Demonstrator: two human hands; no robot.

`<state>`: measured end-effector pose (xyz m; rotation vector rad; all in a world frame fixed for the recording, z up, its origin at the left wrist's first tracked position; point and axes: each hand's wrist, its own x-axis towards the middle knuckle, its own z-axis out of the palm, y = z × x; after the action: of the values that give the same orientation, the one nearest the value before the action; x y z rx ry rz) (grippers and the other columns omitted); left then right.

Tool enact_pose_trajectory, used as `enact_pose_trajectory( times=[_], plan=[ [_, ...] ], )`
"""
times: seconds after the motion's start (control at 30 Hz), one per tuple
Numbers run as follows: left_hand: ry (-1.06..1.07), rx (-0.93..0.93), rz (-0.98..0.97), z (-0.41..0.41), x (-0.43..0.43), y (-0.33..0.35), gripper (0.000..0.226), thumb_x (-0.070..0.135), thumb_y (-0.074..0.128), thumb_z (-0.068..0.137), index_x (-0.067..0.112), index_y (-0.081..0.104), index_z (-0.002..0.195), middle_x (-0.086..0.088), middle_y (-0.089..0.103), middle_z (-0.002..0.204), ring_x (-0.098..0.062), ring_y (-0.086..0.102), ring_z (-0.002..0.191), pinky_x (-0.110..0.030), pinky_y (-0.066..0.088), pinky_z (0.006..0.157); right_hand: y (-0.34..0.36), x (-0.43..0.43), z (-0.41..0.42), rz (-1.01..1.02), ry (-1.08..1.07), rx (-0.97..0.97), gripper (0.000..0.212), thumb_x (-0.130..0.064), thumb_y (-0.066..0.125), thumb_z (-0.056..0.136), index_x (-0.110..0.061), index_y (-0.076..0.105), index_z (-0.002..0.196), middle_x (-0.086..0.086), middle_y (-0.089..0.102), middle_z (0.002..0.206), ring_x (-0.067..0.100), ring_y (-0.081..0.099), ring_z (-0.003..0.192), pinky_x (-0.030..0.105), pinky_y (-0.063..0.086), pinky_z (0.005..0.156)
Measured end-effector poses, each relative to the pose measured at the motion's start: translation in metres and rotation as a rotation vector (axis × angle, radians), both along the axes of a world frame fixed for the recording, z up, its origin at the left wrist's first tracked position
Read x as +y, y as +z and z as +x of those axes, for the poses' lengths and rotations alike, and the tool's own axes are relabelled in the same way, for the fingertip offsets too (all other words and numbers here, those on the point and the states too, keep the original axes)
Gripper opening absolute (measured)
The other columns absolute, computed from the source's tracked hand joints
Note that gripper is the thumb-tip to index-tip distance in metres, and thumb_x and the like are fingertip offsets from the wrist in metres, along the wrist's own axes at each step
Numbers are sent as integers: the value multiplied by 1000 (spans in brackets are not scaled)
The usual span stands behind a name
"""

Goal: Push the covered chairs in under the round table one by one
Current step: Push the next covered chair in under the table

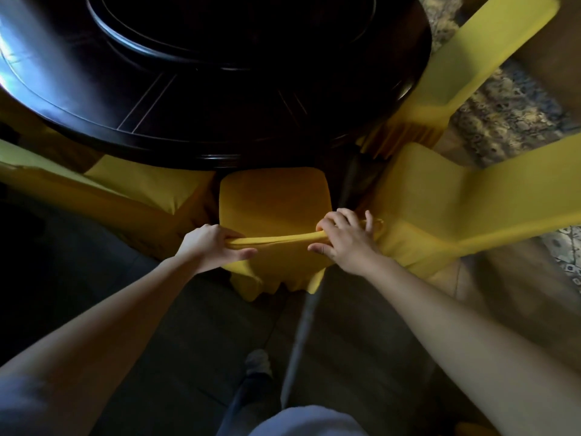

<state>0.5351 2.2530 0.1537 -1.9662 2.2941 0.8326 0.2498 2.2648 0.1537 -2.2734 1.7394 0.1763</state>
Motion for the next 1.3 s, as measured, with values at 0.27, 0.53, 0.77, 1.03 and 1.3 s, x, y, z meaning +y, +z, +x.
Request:
enact_pose_trajectory(
  times=[0.27,0.53,0.77,1.03,1.3],
  plan=[
    [-4,-3,-22,4,-50,-2,60,74,55,70,32,67,110,11,67,85,-5,60,72,-25,52,62,2,-52,5,29,-2,14,59,-70,27,85,-30,45,125,-3,38,143,22,21,140,61,7,112],
    [-29,9,-65,9,-55,-6,67,75,56,67,30,65,116,7,70,100,-6,57,78,-20,43,60,4,-52,6,30,4,16,59,-69,27,86,-30,45,126,-4,39,142,21,24,138,60,8,112],
    [-54,45,-36,8,-53,-2,72,76,52,66,28,63,118,8,67,96,-5,55,74,-15,38,52,6,-51,8,62,-27,18,59,-70,27,85,-31,44,125,-3,39,141,24,24,138,59,7,113],
    [-58,42,-10,8,-50,2,67,74,54,69,27,65,115,9,65,87,-7,61,72,-22,46,53,3,-37,17,32,-169,0,59,-67,32,89,-29,39,133,1,36,144,27,25,138,57,5,114],
    [-34,31,-1,7,-45,1,68,76,53,68,27,64,114,8,65,85,-4,58,66,-19,40,48,4,-17,33,67,-294,-8,62,-58,29,94,-23,22,145,4,14,157,25,-4,147,57,-9,114]
  ],
)
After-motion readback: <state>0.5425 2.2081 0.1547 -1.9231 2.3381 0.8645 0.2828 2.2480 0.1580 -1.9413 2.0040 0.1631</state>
